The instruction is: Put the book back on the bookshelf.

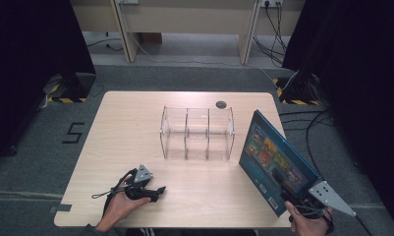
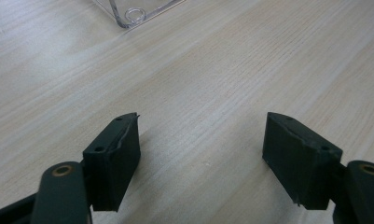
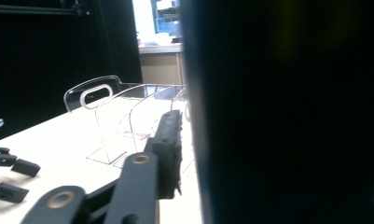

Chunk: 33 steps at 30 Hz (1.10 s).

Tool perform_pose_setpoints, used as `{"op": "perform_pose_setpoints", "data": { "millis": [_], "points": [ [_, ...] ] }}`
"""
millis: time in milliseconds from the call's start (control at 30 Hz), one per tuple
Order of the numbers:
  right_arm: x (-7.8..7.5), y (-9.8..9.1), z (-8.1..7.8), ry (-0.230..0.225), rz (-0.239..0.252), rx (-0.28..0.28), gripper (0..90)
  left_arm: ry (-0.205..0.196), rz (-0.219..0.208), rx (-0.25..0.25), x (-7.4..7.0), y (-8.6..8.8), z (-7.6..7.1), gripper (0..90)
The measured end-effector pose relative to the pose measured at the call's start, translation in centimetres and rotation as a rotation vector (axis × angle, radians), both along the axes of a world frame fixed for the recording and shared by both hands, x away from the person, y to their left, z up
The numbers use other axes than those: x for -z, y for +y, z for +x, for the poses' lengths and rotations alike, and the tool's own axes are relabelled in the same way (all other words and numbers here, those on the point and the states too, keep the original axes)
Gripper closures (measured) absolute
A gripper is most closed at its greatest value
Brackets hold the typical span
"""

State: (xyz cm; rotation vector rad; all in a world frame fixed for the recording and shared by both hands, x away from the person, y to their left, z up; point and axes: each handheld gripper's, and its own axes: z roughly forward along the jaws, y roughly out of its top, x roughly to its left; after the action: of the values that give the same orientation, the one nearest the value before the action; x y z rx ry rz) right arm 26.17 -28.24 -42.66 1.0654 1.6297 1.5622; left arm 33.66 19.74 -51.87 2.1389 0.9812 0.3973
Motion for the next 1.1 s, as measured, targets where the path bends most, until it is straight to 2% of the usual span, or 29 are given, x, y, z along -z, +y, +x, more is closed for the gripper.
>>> {"op": "perform_pose_setpoints", "data": {
  "millis": [33, 67, 100, 200, 333, 400, 500, 533, 567, 600, 700, 867, 1100],
  "points": [
    [0.1, -0.1, 0.1, 0.002, 0.026, -0.014, 75.3, -0.002, 0.000, 0.000, 0.0, 0.0, 0.0, 26.5],
    [0.1, -0.1, 0.1, 0.002, 0.026, -0.014, 75.3, -0.002, 0.000, 0.000, 0.0, 0.0, 0.0, 26.5],
    [0.1, -0.1, 0.1, 0.007, 0.061, -0.023, 76.4, -0.002, 0.000, 0.002, 0.0, 0.0, 0.0, 26.5],
    [0.1, 0.0, -0.1, 0.003, 0.056, -0.017, 77.8, -0.001, 0.001, 0.002, 0.0, 0.0, 0.0, 26.6],
    [-0.2, 0.4, -0.4, -0.014, 0.079, -0.012, 78.5, -0.002, 0.000, 0.005, 0.0, 0.0, 0.0, 26.5],
    [-0.3, 0.6, -0.6, -0.017, 0.082, -0.028, 78.7, -0.001, -0.001, 0.005, 0.0, 0.0, 0.0, 26.6],
    [-0.3, 1.0, -0.7, -0.002, 0.128, -0.054, 79.7, -0.001, 0.002, 0.007, 0.0, 0.0, 0.0, 26.6],
    [-0.3, 1.0, -0.7, -0.002, 0.128, -0.054, 79.7, -0.001, -0.001, 0.007, 0.0, 0.0, 0.0, 26.6],
    [-0.3, 1.2, -0.8, 0.008, 0.167, -0.067, 80.6, -0.001, 0.000, 0.007, 0.0, -0.1, 0.0, 26.6],
    [-0.3, 1.2, -0.8, 0.008, 0.167, -0.067, 80.6, -0.001, 0.000, 0.007, 0.0, -0.1, 0.0, 26.5],
    [-0.2, 1.6, -0.7, 0.042, 0.216, -0.105, 81.3, 0.001, 0.001, 0.008, 0.0, 0.0, 0.0, 26.6],
    [-0.5, 2.2, -0.4, 0.043, 0.224, -0.130, 81.2, 0.001, 0.001, 0.010, 0.0, 0.0, 0.0, 26.6],
    [-1.0, 2.6, 0.0, 0.029, 0.229, -0.123, 81.3, 0.001, 0.000, 0.010, 0.0, -0.1, 0.0, 26.6]
  ]
}}
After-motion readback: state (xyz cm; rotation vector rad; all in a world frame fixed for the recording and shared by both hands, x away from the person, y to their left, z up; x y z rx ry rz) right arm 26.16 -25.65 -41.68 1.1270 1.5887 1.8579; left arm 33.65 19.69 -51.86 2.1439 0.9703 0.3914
